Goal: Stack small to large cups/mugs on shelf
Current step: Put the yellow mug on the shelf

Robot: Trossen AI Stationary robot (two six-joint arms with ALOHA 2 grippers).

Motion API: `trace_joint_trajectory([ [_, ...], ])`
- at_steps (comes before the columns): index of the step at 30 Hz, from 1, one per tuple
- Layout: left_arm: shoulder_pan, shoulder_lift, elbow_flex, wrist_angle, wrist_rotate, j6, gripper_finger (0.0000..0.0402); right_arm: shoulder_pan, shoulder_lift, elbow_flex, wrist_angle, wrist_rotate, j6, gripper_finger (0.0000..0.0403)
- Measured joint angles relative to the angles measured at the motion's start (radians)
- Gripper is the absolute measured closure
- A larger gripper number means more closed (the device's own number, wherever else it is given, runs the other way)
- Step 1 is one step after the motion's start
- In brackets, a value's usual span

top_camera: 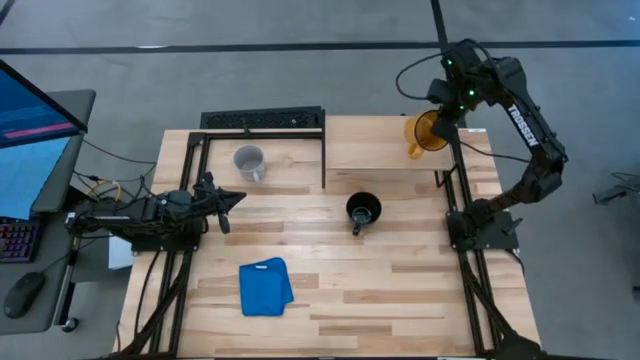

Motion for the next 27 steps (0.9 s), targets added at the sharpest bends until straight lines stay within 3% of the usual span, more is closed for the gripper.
trace_joint_trajectory([
  [9,0.0,0.0,0.0,0.0,0.0,-0.009,0.0401,-0.018,0.026,-0.001,0.0,-0.006,-0.031,0.0378],
  [18,0.0,0.0,0.0,0.0,0.0,-0.009,0.0401,-0.019,0.059,-0.007,0.001,-0.088,-0.029,0.0378],
  [27,0.0,0.0,0.0,0.0,0.0,-0.019,0.0401,-0.015,0.042,-0.133,0.0,-0.094,-0.021,0.0378],
])
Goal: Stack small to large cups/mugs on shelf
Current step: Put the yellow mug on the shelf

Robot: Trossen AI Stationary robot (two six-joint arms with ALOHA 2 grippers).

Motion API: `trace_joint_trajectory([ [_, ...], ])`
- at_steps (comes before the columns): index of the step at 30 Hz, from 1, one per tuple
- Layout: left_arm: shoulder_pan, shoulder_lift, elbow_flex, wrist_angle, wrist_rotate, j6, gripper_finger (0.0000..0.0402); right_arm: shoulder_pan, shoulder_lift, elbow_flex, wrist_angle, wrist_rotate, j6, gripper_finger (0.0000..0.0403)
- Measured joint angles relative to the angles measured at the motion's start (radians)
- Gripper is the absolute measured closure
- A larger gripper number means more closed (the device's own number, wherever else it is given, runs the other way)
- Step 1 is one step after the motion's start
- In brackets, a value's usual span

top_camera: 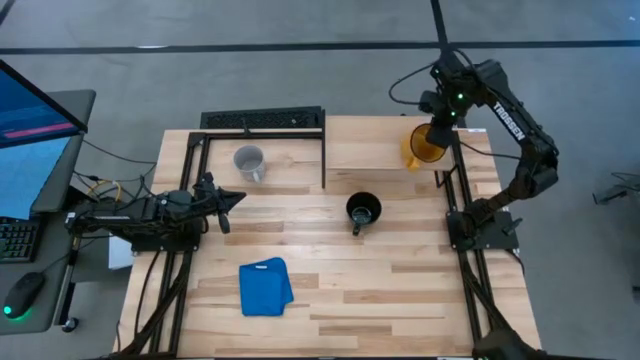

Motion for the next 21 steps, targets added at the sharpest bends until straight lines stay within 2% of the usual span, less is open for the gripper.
trace_joint_trajectory([
  [21,0.0,0.0,0.0,0.0,0.0,-0.005,0.0401,-0.01,-0.005,-0.026,0.001,0.041,-0.004,0.0378],
])
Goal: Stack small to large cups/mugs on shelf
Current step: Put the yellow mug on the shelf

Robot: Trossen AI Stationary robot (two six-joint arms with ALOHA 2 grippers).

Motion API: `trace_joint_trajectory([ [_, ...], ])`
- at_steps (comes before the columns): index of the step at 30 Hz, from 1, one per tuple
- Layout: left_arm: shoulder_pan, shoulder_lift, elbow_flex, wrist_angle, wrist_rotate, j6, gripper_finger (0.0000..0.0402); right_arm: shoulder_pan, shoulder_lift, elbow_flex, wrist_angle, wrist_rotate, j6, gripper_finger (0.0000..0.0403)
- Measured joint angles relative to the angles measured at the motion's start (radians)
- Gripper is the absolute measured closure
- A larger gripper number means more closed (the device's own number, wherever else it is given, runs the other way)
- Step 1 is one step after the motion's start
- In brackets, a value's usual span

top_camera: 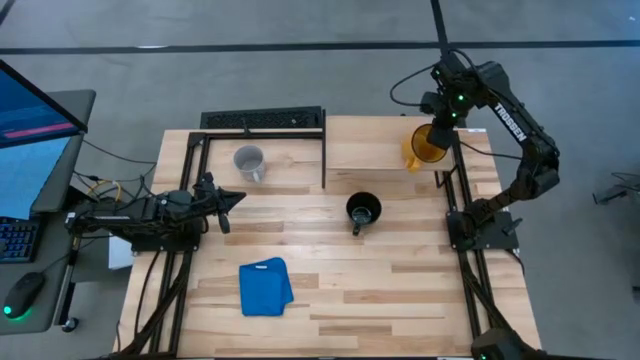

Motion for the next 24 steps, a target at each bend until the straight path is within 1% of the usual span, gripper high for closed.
trace_joint_trajectory([
  [6,0.0,0.0,0.0,0.0,0.0,0.0,0.0401,-0.001,0.002,-0.001,0.003,0.021,0.004,0.0364],
  [10,0.0,0.0,0.0,0.0,0.0,-0.007,0.0401,0.0,0.002,-0.002,0.002,0.04,0.005,0.0363],
  [24,0.0,0.0,0.0,-0.026,0.0,-0.026,0.0401,0.0,0.003,-0.003,-0.004,0.053,0.03,0.0353],
])
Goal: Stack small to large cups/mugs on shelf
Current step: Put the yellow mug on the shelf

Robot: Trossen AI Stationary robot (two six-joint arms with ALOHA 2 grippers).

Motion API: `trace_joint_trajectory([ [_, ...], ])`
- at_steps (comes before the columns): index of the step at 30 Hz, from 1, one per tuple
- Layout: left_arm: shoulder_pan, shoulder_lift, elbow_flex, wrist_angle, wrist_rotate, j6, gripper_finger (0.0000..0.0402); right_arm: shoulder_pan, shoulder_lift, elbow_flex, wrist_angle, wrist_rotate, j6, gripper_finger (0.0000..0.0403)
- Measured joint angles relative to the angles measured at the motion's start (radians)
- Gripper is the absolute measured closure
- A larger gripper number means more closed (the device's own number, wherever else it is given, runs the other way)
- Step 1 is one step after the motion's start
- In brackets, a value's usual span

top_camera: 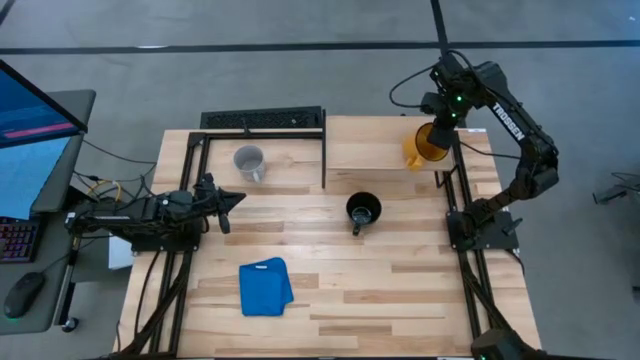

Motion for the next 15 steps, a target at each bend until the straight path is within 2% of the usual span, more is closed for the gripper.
trace_joint_trajectory([
  [15,0.0,0.0,0.0,0.0,0.0,0.0,0.0401,0.0,0.0,0.0,0.01,-0.007,0.0,0.0352],
])
